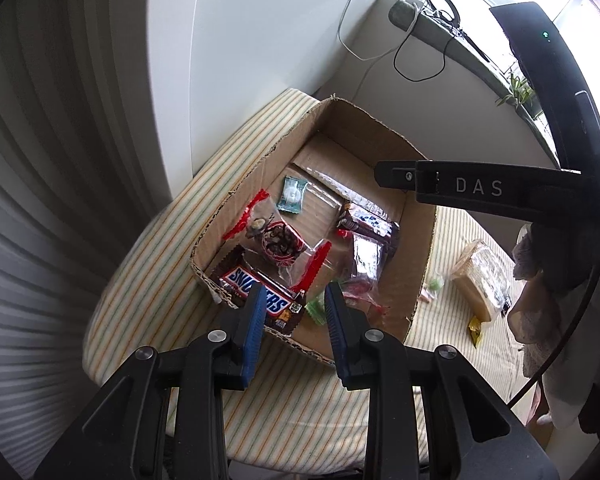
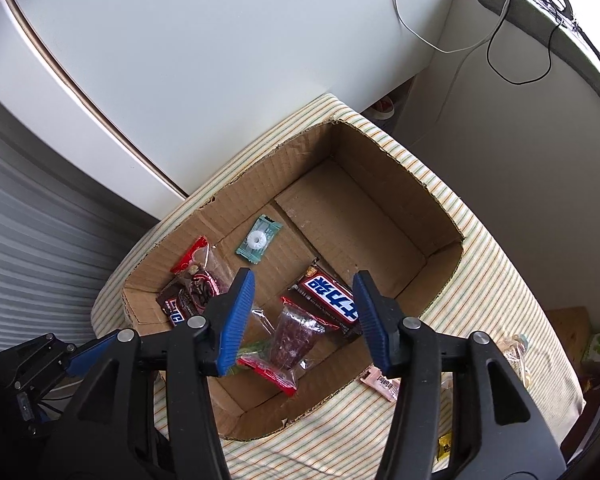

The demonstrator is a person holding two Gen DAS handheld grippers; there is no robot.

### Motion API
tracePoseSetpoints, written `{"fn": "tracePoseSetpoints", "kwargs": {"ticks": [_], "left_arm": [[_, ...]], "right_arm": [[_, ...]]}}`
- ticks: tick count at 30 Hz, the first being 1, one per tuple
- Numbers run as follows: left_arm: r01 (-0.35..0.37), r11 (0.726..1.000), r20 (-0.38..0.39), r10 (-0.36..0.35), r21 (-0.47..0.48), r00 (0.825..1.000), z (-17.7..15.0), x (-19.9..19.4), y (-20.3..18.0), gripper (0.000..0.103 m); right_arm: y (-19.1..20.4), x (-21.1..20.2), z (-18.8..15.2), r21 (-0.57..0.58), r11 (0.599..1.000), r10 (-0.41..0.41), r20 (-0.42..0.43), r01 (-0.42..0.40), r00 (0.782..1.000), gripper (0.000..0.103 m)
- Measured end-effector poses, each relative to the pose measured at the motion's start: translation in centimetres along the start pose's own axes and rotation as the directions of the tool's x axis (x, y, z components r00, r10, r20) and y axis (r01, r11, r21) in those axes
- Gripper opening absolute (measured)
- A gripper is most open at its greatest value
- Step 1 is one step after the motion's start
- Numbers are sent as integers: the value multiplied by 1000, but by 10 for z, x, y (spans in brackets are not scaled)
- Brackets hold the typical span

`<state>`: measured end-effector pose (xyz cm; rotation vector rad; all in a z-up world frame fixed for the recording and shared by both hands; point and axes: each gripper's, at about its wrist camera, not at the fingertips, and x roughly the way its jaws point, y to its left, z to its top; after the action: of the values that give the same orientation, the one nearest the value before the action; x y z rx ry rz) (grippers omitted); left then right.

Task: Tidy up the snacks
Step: 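Withdraw both tools from the box back over the table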

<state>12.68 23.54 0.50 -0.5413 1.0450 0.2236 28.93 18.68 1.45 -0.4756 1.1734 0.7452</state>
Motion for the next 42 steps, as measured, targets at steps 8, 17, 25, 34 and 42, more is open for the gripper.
{"fn": "tracePoseSetpoints", "kwargs": {"ticks": [8,17,25,34,42], "left_arm": [[-6,1000,-2,6,4,1000,-2,-1,-6,29],[-11,1000,8,11,5,1000,-3,-6,-12,28],[-7,1000,10,6,27,1000,-5,-9,-26,28],[23,997,22,-25,76,999,-12,-16,-60,28],[38,982,30,-44,184,999,-28,-22,-93,29]], "right_arm": [[-6,-12,-3,18,1000,12,25,-12,1000,53],[-9,-31,-9,17,1000,19,60,-20,998,54],[-30,-49,-26,63,997,37,92,-43,995,54],[-81,-77,-71,182,983,0,158,-30,987,54],[-132,-106,-121,293,956,-51,185,-5,981,69]]}}
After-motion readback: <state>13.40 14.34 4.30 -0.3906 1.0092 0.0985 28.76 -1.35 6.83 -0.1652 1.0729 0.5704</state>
